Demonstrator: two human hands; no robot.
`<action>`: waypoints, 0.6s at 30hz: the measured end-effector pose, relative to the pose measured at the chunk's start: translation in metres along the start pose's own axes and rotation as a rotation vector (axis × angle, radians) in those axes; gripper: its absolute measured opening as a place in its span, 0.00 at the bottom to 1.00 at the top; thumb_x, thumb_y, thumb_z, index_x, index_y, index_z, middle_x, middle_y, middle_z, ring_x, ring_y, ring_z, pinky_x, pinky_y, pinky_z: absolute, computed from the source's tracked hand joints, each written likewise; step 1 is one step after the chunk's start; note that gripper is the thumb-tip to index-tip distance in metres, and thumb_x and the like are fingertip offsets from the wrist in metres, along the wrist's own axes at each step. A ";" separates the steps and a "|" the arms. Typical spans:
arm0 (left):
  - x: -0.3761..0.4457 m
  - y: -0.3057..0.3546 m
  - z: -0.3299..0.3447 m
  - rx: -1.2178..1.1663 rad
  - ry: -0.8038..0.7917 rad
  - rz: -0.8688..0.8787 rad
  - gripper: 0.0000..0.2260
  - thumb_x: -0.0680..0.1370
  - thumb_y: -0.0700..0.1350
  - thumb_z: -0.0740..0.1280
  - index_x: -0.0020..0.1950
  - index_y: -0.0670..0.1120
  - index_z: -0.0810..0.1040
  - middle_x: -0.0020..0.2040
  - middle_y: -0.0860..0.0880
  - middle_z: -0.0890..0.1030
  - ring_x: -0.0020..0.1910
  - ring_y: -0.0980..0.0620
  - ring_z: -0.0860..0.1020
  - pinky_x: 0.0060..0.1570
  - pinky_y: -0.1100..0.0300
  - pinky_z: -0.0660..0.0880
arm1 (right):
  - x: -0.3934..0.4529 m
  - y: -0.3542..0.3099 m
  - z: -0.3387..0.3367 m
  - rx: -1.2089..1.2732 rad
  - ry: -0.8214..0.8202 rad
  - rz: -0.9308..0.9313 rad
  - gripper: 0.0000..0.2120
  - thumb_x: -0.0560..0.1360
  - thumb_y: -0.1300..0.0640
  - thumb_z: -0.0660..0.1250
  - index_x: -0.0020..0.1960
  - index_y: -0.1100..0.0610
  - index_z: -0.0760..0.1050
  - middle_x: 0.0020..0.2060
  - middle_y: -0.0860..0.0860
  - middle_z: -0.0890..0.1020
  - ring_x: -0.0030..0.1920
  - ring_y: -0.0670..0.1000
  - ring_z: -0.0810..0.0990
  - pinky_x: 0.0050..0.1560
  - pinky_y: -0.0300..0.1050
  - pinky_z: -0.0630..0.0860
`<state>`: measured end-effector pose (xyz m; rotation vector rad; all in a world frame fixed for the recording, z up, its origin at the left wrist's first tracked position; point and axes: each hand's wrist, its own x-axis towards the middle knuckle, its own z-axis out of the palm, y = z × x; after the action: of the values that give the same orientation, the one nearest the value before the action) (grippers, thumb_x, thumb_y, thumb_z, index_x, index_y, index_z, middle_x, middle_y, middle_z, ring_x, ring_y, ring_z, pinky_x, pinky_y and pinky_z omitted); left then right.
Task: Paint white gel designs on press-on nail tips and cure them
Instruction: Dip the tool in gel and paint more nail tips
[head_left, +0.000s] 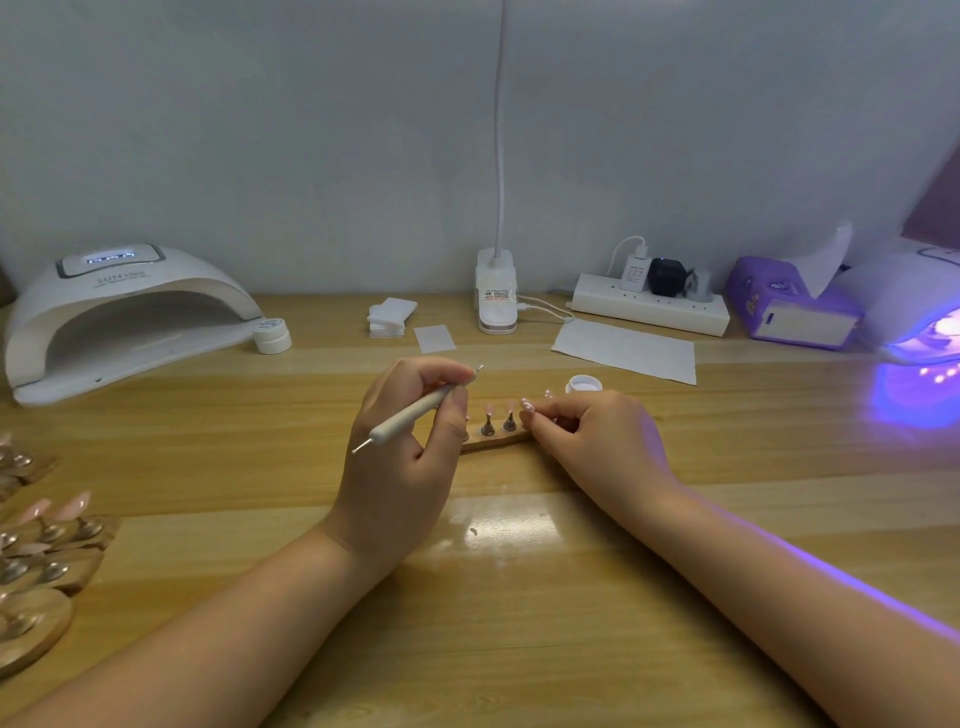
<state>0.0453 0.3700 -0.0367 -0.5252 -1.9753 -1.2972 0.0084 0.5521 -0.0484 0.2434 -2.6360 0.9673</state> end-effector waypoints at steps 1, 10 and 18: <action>0.000 0.000 0.000 -0.002 0.000 0.001 0.06 0.78 0.40 0.63 0.52 0.45 0.76 0.46 0.53 0.79 0.47 0.53 0.78 0.47 0.58 0.75 | 0.000 0.000 0.000 -0.013 -0.004 0.006 0.08 0.76 0.46 0.67 0.51 0.44 0.84 0.44 0.43 0.85 0.44 0.45 0.81 0.42 0.44 0.77; 0.000 -0.003 0.001 -0.004 -0.007 -0.021 0.06 0.78 0.40 0.63 0.53 0.45 0.77 0.46 0.52 0.79 0.46 0.52 0.78 0.47 0.58 0.75 | -0.001 -0.003 -0.005 -0.150 -0.026 0.029 0.09 0.75 0.45 0.67 0.46 0.46 0.85 0.38 0.49 0.84 0.41 0.50 0.80 0.40 0.45 0.76; -0.001 -0.004 0.001 0.004 -0.018 -0.064 0.06 0.78 0.42 0.63 0.53 0.47 0.77 0.46 0.55 0.79 0.48 0.51 0.78 0.50 0.54 0.75 | 0.001 -0.005 -0.005 -0.189 -0.032 0.013 0.11 0.77 0.45 0.65 0.47 0.48 0.84 0.39 0.49 0.84 0.41 0.50 0.80 0.40 0.46 0.77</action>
<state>0.0427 0.3689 -0.0401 -0.4765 -2.0245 -1.3312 0.0104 0.5518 -0.0412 0.1984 -2.7383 0.7169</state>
